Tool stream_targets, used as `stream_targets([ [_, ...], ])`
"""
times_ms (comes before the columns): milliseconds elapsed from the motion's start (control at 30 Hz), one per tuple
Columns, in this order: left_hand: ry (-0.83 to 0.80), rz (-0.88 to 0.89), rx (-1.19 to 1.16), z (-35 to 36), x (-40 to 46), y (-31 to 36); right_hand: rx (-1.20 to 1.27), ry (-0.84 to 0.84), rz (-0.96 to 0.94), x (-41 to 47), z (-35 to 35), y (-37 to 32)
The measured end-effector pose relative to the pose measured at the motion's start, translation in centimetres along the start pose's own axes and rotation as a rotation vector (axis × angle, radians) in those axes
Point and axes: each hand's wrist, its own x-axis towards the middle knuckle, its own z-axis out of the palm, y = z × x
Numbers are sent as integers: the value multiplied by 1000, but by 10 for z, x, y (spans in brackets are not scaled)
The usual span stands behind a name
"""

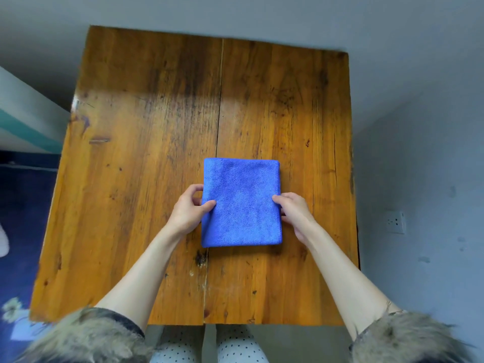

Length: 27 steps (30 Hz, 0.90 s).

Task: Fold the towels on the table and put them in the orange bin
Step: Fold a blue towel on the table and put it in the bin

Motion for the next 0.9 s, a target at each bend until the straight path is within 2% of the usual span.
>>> stream_targets([
  [167,-44,-74,-207,-8,-23,-8,-12,-214,-3,-12,-3,-3],
  [433,51,-113,-389,-73,-100,-41,-105,-377,-73,-65,47,-19],
  [700,230,-127,-627,-162,-198,-108,-253,-502,-169,-154,157,-28],
  [900,355,-117,-751,-238,-280,-185,-400,-594,-238,-228,278,-8],
])
